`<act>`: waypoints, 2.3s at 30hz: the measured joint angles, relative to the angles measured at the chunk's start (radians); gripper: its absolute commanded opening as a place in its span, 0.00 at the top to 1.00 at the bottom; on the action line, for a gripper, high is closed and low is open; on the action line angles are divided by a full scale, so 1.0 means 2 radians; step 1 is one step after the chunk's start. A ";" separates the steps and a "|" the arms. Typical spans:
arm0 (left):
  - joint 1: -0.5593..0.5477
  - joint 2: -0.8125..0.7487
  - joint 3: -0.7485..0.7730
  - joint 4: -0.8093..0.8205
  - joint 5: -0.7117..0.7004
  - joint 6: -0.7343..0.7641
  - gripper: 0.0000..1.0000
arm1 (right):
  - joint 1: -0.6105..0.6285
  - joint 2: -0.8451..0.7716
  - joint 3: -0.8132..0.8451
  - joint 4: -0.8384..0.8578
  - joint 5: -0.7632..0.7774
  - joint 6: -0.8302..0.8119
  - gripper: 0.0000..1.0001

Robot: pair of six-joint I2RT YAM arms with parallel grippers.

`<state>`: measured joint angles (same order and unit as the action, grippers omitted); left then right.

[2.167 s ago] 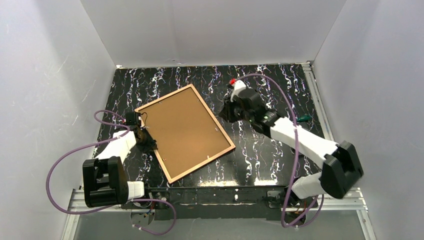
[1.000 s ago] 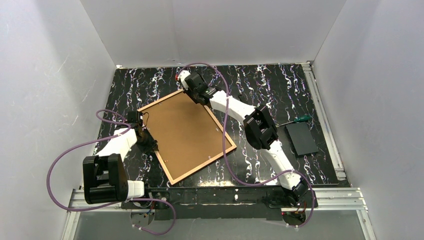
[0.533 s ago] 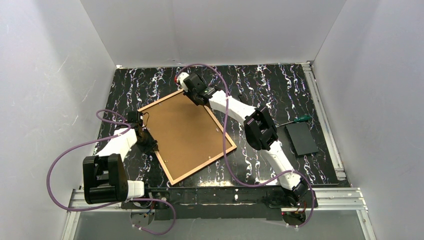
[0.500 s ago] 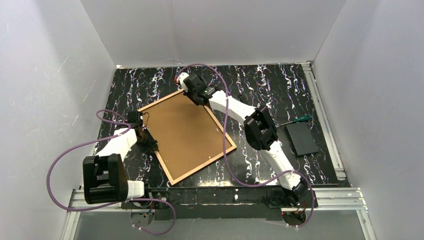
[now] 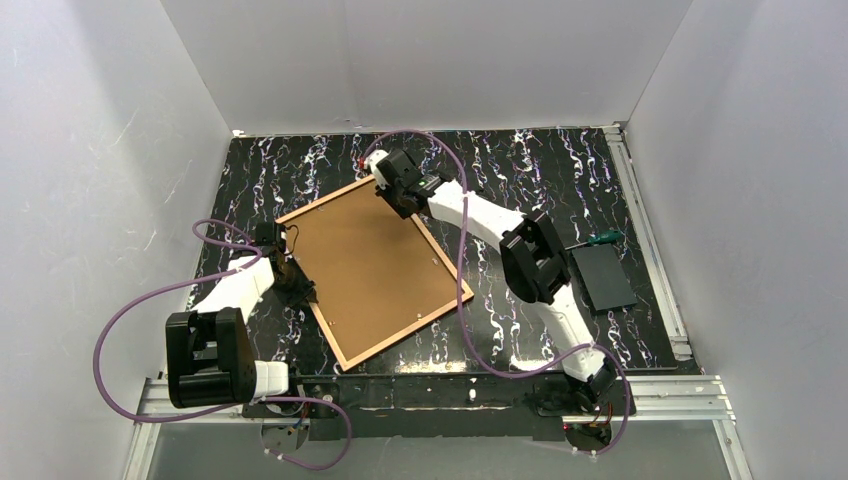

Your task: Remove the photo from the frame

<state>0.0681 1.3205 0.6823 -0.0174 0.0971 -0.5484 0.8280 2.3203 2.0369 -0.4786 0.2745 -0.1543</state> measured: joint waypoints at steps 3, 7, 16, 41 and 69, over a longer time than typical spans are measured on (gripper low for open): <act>0.000 0.000 0.000 0.000 0.000 -0.001 1.00 | -0.001 -0.022 -0.026 -0.009 -0.020 0.015 0.99; 0.000 0.000 0.000 0.000 0.000 -0.001 1.00 | -0.001 -0.055 -0.067 -0.010 -0.035 0.038 0.99; -0.001 0.000 0.004 -0.017 -0.007 -0.003 0.72 | 0.002 -0.309 -0.263 -0.005 -0.030 0.128 0.99; -0.003 -0.025 0.006 -0.034 0.010 -0.013 0.67 | 0.002 -0.735 -0.637 0.021 -0.100 0.300 0.99; -0.007 -0.143 -0.081 -0.062 -0.043 -0.305 1.00 | 0.009 -0.721 -0.657 0.035 -0.115 0.315 0.99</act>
<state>0.0536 1.0336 0.5205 -0.1410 0.0113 -1.1584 0.8467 0.8787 0.7223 -0.4076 0.0452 0.4747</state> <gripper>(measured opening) 0.187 0.275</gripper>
